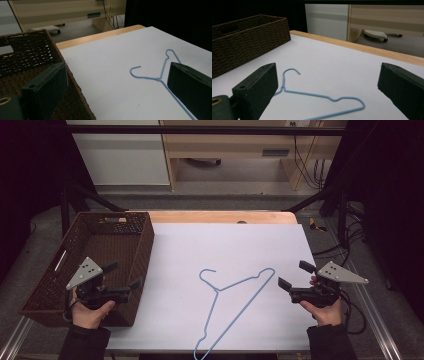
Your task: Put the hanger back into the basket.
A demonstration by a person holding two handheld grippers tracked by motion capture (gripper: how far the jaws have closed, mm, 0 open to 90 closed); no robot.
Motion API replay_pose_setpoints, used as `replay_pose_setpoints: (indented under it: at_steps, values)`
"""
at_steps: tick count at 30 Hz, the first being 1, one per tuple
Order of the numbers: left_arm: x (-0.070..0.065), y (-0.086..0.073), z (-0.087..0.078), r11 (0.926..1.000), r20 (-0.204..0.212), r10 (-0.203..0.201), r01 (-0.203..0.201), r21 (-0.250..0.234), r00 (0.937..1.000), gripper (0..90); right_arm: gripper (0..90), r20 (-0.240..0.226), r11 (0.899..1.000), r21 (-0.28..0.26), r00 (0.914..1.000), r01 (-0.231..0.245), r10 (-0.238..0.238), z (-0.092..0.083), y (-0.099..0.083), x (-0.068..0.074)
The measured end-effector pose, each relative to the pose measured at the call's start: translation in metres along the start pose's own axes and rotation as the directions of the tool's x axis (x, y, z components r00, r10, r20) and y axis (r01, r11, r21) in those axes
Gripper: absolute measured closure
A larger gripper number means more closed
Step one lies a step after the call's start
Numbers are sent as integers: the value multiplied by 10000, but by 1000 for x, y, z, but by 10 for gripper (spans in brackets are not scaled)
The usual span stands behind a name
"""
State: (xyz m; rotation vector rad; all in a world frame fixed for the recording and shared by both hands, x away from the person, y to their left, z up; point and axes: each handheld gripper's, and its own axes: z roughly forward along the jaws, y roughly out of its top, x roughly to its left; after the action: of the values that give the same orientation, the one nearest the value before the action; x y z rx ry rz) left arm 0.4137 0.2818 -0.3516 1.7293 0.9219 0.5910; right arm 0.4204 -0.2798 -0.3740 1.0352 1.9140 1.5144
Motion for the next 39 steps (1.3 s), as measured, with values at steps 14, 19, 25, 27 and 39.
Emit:
replay_pose_setpoints:
  at_steps: [14,19,25,27,39]
  values:
    - [-28,5,13,9995,563,206,-220,245,9982,41,35,56,9997,260,10000,32,-34,4,-1,2]
    - [-47,4,26,9979,882,407,-449,465,9953,47,36,32,9993,365,9999,96,-97,4,0,4]
    - [-67,-1,43,9934,1234,518,-638,951,9910,50,36,-33,9988,469,9999,118,-116,7,0,6]
    - [-73,-3,51,9904,1368,539,-704,1188,9891,53,35,-19,9986,524,9999,117,-116,8,-1,7]
    - [-107,-16,95,9666,1907,634,-1078,2324,9796,80,36,-21,9984,555,10000,89,-88,10,-1,9]
